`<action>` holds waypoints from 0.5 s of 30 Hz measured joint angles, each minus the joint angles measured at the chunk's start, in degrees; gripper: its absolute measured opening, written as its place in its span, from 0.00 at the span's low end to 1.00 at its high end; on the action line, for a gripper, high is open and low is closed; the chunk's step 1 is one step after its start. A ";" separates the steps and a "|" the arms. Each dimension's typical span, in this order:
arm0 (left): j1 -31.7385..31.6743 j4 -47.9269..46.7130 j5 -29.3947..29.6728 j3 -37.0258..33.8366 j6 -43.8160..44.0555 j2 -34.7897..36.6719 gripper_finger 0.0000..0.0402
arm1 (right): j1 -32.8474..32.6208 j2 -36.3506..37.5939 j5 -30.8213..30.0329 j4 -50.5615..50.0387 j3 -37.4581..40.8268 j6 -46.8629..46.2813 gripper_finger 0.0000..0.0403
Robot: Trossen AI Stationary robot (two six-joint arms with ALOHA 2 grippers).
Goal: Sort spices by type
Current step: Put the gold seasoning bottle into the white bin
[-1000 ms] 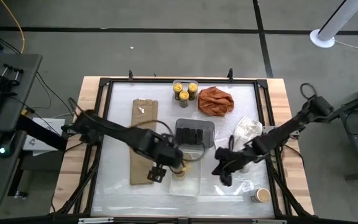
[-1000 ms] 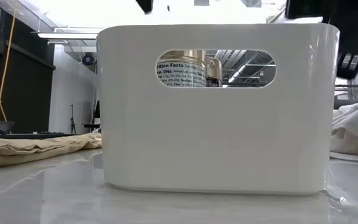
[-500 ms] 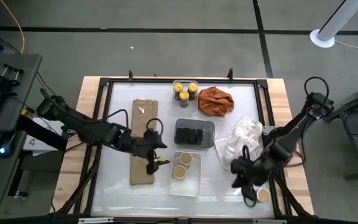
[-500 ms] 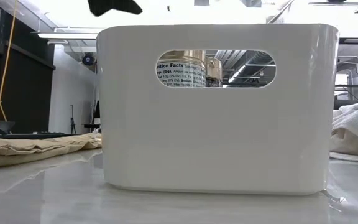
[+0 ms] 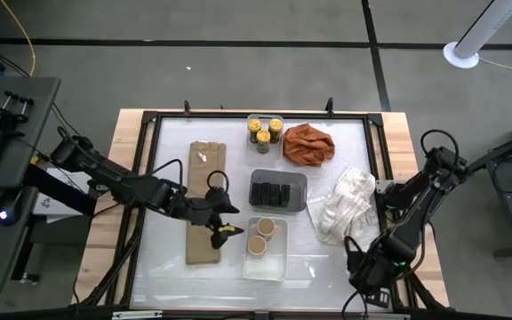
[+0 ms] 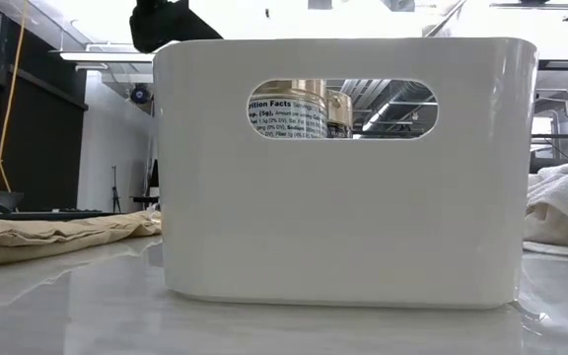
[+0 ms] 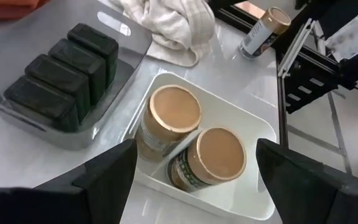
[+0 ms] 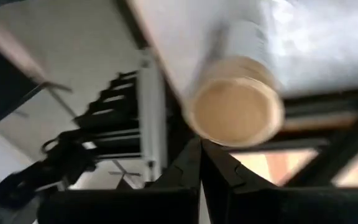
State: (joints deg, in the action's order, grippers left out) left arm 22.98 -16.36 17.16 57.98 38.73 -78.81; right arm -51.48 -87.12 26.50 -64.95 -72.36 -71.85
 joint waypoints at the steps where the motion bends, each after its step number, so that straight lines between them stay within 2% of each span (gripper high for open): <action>1: -0.12 0.20 0.01 0.00 -0.29 0.00 0.78 | -0.05 -0.02 -0.01 -1.37 0.15 -1.23 0.00; 6: -0.12 0.01 0.03 0.02 -0.38 0.00 0.78 | -0.04 -0.01 0.49 -6.06 0.18 -3.01 0.00; 15: -0.08 -0.04 0.01 0.02 -0.38 0.00 0.78 | 1.22 -1.17 1.45 -5.11 0.19 -2.70 0.00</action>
State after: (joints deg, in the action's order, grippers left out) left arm 22.90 -16.40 17.17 58.00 38.35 -78.81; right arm -50.27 -88.30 27.95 -70.06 -72.17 -74.55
